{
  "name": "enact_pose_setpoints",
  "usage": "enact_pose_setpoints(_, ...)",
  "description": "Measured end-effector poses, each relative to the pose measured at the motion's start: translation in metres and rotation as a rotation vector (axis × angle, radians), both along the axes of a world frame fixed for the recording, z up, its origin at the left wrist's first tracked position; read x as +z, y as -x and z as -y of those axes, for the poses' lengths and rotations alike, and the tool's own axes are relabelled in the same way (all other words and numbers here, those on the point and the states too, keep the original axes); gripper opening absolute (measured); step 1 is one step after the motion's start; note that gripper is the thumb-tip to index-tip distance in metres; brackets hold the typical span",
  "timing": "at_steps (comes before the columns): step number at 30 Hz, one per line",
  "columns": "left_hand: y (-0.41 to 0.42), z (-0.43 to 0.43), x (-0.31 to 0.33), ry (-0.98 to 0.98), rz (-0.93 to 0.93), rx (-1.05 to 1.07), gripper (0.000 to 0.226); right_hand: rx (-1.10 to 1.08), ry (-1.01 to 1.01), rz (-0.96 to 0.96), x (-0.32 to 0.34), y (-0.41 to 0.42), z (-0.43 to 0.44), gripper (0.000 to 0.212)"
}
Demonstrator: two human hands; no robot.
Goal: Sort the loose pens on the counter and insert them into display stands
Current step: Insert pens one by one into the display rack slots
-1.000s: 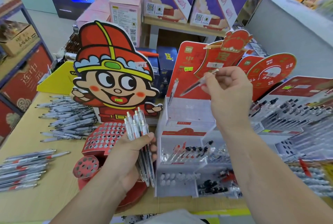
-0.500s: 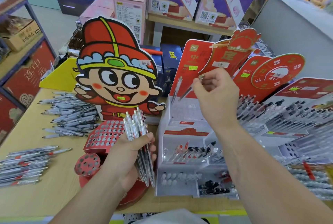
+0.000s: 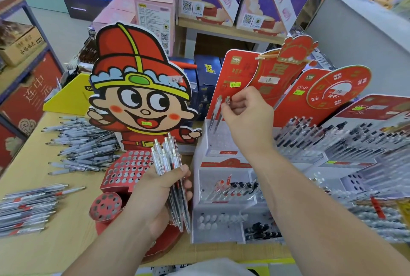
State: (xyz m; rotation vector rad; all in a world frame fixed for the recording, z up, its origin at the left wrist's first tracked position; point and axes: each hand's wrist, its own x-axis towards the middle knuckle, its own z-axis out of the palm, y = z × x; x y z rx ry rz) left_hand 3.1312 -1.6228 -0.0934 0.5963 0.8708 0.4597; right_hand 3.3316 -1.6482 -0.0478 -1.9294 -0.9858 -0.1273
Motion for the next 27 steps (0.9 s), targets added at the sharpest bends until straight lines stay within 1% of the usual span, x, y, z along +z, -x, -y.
enact_pose_setpoints(6,0.001,-0.001,0.002,0.001,0.008,0.004,0.020,-0.040,0.049,0.063,-0.004,-0.001,-0.002,0.016)
enact_pose_setpoints(10,0.001,-0.001,0.002,-0.020,0.016,-0.012,0.021,-0.043,0.044,0.072,-0.005,0.001,-0.003,0.017)
enact_pose_setpoints(14,-0.001,-0.001,0.005,-0.046,0.024,-0.038,0.011,-0.059,0.056,0.072,-0.005,0.001,-0.004,0.017)
enact_pose_setpoints(17,-0.001,0.001,0.007,-0.061,0.012,-0.059,0.008,-0.049,0.047,0.071,-0.004,0.003,-0.001,0.017)
enact_pose_setpoints(22,-0.001,0.004,0.007,-0.105,-0.011,-0.074,0.019,0.007,0.052,0.084,-0.004,0.017,0.024,0.012)
enact_pose_setpoints(24,-0.002,0.005,0.008,-0.127,-0.006,-0.091,0.020,0.121,0.083,-0.034,-0.002,0.030,0.032,0.016)
enact_pose_setpoints(25,-0.003,0.005,0.009,-0.138,0.002,-0.100,0.020,0.187,0.150,-0.132,-0.002,0.036,0.034,0.018)
enact_pose_setpoints(27,-0.006,0.007,0.011,-0.170,0.019,-0.114,0.022,0.305,0.351,-0.324,-0.004,0.045,0.035,0.022)
